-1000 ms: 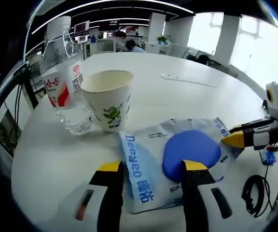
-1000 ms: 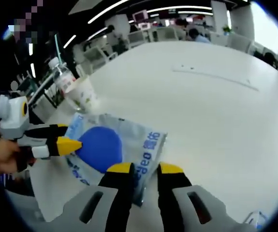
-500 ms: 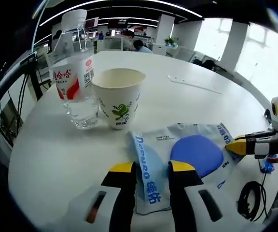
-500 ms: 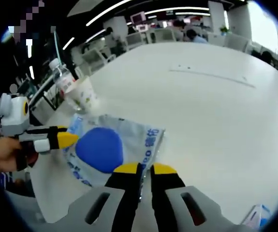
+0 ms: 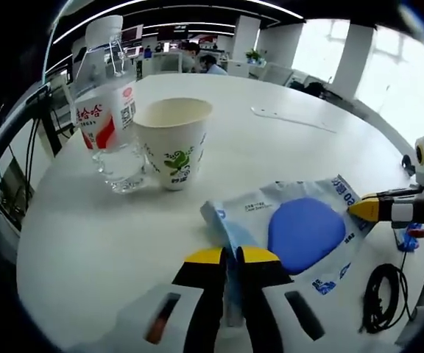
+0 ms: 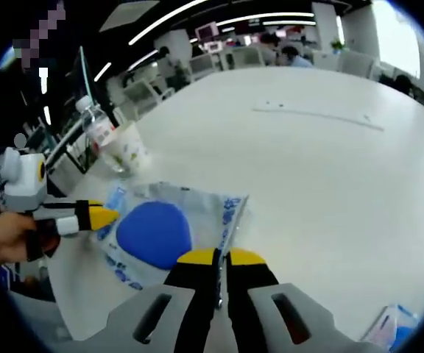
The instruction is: Arrange the tabletop items into an orderly group along one side of the table until the central work area is clear of visible clutter.
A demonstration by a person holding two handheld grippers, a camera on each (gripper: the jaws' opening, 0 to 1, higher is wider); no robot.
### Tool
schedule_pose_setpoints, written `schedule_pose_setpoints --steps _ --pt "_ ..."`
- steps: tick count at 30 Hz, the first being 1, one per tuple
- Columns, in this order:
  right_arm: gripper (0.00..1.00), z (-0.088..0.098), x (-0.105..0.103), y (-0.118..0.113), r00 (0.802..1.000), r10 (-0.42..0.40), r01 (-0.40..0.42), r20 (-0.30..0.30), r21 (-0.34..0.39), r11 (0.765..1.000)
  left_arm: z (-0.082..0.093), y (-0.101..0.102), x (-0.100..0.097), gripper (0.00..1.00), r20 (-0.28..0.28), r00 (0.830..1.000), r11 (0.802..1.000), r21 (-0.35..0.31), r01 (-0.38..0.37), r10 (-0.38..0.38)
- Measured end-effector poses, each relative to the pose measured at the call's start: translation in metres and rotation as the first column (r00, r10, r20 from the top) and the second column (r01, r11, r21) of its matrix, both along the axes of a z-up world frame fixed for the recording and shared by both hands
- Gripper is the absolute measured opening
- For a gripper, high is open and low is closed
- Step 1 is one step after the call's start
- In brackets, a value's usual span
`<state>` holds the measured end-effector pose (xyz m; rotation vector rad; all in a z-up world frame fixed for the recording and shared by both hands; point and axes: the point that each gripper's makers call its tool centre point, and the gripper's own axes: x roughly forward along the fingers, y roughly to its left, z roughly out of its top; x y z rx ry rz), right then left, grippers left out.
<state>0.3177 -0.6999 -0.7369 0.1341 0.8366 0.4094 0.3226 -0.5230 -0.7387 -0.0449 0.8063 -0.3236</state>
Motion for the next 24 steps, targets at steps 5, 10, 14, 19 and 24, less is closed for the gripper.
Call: schedule_pose_setpoints --steps 5,10,14,19,24 --pt "0.0 0.004 -0.001 -0.004 1.0 -0.01 0.01 0.004 0.022 1.0 0.001 -0.006 -0.001 0.05 -0.003 1.0 1.0 -0.002 0.012 -0.012" --pt "0.0 0.004 -0.003 -0.013 1.0 -0.023 0.023 0.005 0.029 0.999 0.003 -0.015 -0.002 0.05 -0.018 1.0 0.999 -0.024 0.022 -0.023" --pt "0.0 0.006 -0.003 -0.019 0.999 -0.04 0.04 0.009 0.031 0.999 0.005 -0.022 -0.001 0.04 -0.017 0.999 0.999 -0.019 0.038 -0.038" --pt "0.0 0.01 -0.001 -0.025 0.998 -0.057 0.056 0.014 0.043 0.997 0.009 -0.029 0.002 0.03 -0.023 0.999 0.999 -0.028 0.045 -0.046" --pt "0.0 0.016 0.004 -0.031 0.997 -0.076 0.075 0.025 0.047 0.996 0.016 -0.035 0.011 0.03 -0.009 0.999 0.998 -0.033 0.051 -0.052"
